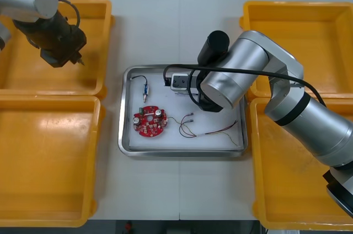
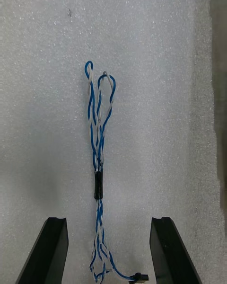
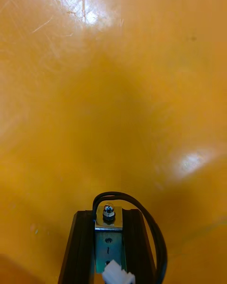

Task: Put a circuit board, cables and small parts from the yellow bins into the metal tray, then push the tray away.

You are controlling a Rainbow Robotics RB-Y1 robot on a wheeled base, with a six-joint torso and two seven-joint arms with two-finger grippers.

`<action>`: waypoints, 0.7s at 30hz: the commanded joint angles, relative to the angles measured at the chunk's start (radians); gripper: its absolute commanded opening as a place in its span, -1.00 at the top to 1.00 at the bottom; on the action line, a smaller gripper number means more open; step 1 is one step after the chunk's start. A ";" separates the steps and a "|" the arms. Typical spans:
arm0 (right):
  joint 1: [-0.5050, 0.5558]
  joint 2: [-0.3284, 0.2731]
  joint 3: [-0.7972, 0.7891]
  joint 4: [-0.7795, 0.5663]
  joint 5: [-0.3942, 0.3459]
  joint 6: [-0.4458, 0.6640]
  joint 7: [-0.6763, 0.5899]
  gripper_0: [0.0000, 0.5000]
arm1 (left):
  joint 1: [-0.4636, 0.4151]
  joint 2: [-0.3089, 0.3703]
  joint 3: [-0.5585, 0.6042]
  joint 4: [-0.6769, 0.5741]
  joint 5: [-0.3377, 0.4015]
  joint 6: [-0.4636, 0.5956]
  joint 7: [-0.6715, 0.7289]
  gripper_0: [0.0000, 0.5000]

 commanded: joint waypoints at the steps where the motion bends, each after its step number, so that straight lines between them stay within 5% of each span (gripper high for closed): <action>1: 0.007 0.017 -0.024 -0.088 -0.002 0.062 -0.016 -1.00 | -0.036 0.049 0.072 -0.142 -0.011 0.105 -0.072 1.00; 15: 0.018 0.055 -0.213 -0.266 -0.020 0.428 -0.067 -1.00 | -0.036 0.055 0.080 -0.502 0.045 0.368 -0.051 1.00; 21: 0.049 0.061 -0.340 -0.373 -0.006 0.428 -0.123 -1.00 | -0.036 0.035 0.069 -0.619 0.082 0.437 -0.028 1.00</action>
